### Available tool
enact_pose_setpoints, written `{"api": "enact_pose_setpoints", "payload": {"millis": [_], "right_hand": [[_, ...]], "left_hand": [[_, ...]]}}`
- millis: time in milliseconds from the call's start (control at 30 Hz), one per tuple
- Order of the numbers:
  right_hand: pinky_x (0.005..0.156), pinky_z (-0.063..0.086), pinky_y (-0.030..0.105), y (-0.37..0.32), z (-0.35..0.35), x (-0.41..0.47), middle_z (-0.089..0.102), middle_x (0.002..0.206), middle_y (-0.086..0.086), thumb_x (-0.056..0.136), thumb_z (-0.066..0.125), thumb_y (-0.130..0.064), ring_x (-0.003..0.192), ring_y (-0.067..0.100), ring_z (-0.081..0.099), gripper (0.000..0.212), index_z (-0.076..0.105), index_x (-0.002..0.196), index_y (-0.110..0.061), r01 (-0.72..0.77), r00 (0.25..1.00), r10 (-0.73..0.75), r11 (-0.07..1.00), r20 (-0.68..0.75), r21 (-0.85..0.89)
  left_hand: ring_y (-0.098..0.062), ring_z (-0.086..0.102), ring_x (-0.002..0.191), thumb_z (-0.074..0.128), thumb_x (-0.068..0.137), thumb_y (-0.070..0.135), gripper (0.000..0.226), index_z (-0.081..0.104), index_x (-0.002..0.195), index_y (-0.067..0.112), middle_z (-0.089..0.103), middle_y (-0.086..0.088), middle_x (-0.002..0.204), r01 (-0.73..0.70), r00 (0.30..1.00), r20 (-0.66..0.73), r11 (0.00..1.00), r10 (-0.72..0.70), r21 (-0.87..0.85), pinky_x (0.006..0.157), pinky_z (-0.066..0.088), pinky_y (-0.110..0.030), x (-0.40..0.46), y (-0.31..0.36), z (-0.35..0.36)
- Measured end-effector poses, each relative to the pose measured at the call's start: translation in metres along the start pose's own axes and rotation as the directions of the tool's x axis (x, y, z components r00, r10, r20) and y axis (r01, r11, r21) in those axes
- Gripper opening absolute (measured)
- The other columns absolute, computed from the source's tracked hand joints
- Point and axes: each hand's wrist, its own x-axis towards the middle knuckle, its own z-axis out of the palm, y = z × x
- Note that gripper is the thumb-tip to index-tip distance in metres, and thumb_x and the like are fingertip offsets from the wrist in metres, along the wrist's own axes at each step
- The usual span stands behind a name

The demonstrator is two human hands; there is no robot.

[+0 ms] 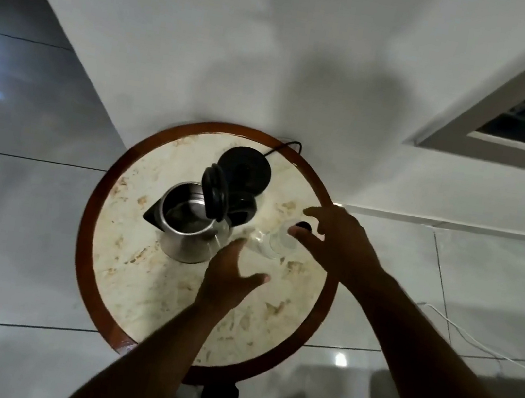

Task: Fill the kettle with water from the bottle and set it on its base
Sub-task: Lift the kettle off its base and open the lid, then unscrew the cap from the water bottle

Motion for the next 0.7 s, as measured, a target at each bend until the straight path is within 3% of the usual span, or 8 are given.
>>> {"api": "enact_pose_setpoints", "payload": {"millis": [100,133,200,267,400,533,633,700], "right_hand": [[0.067,0.04,0.023,-0.005,0.005,0.0,0.068,0.096,0.003,0.088,0.058,-0.05,0.08,0.014,0.061,0.039,0.063,0.108,-0.017,0.047,0.998,-0.043,0.994,0.047,-0.098],[0.066,0.042,0.025,-0.007,0.006,0.001,0.068,0.093,0.004,0.089,0.057,-0.048,0.08,0.017,0.063,0.036,0.063,0.103,-0.016,0.051,0.997,-0.044,0.993,0.063,-0.104],[0.067,0.044,0.026,-0.005,0.006,0.003,0.067,0.093,0.006,0.09,0.056,-0.045,0.082,0.019,0.063,0.034,0.062,0.101,-0.013,0.068,0.994,-0.059,0.994,0.092,-0.091],[0.068,0.043,0.026,-0.002,0.005,0.008,0.066,0.097,0.008,0.091,0.057,-0.042,0.084,0.02,0.062,0.034,0.06,0.102,-0.01,0.089,0.989,-0.079,0.993,0.127,-0.073],[0.067,0.035,0.024,0.005,0.004,0.019,0.065,0.101,0.012,0.093,0.056,-0.035,0.077,0.015,0.052,0.031,0.055,0.105,-0.006,0.133,0.977,-0.117,0.988,0.176,-0.083],[0.074,0.036,0.02,0.006,0.0,0.031,0.064,0.116,0.015,0.095,0.056,-0.028,0.098,0.023,0.063,0.035,0.055,0.118,-0.002,0.264,0.934,-0.223,0.957,0.279,-0.12],[0.083,0.046,0.025,0.007,-0.007,0.037,0.062,0.117,0.017,0.093,0.059,-0.016,0.099,0.024,0.062,0.031,0.055,0.119,0.0,0.514,0.817,-0.41,0.836,0.405,-0.193],[0.073,0.047,0.027,0.009,-0.017,0.04,0.063,0.108,0.019,0.086,0.065,-0.003,0.089,0.028,0.063,0.027,0.057,0.111,0.002,0.633,0.735,-0.495,0.745,0.463,-0.209]], "left_hand": [[0.002,0.041,0.111,0.089,0.06,0.04,0.087,0.039,0.132,0.037,0.055,0.011,0.129,-0.183,0.982,0.071,0.977,0.177,0.107,0.086,0.029,-0.005,0.03,0.032,0.018],[0.001,0.042,0.116,0.089,0.06,0.04,0.089,0.038,0.133,0.037,0.055,0.007,0.137,-0.209,0.975,0.112,0.968,0.194,0.139,0.092,0.032,-0.006,0.039,0.039,0.023],[-0.012,0.045,0.133,0.088,0.065,0.038,0.091,0.04,0.141,0.025,0.05,0.001,0.146,-0.213,0.965,0.195,0.959,0.177,0.186,0.108,0.039,-0.026,0.055,0.052,0.031],[-0.021,0.056,0.124,0.086,0.069,0.032,0.077,0.048,0.135,0.018,0.06,0.0,0.134,-0.232,0.954,0.243,0.947,0.177,0.224,0.104,0.047,-0.036,0.066,0.057,0.033],[-0.025,0.066,0.1,0.08,0.068,0.027,0.061,0.053,0.121,0.016,0.069,-0.004,0.112,-0.294,0.93,0.306,0.912,0.203,0.287,0.086,0.055,-0.039,0.079,0.064,0.03],[-0.025,0.064,0.108,0.082,0.068,0.026,0.069,0.051,0.129,0.015,0.067,-0.005,0.12,-0.297,0.913,0.357,0.922,0.199,0.247,0.093,0.054,-0.042,0.087,0.061,0.026],[-0.023,0.065,0.105,0.085,0.067,0.023,0.063,0.057,0.122,0.015,0.069,-0.004,0.114,-0.256,0.918,0.363,0.939,0.162,0.228,0.087,0.053,-0.023,0.093,0.053,0.025],[-0.019,0.066,0.098,0.085,0.066,0.025,0.059,0.06,0.118,0.016,0.069,0.0,0.107,-0.266,0.912,0.38,0.928,0.155,0.261,0.075,0.044,-0.005,0.096,0.052,0.025]]}}
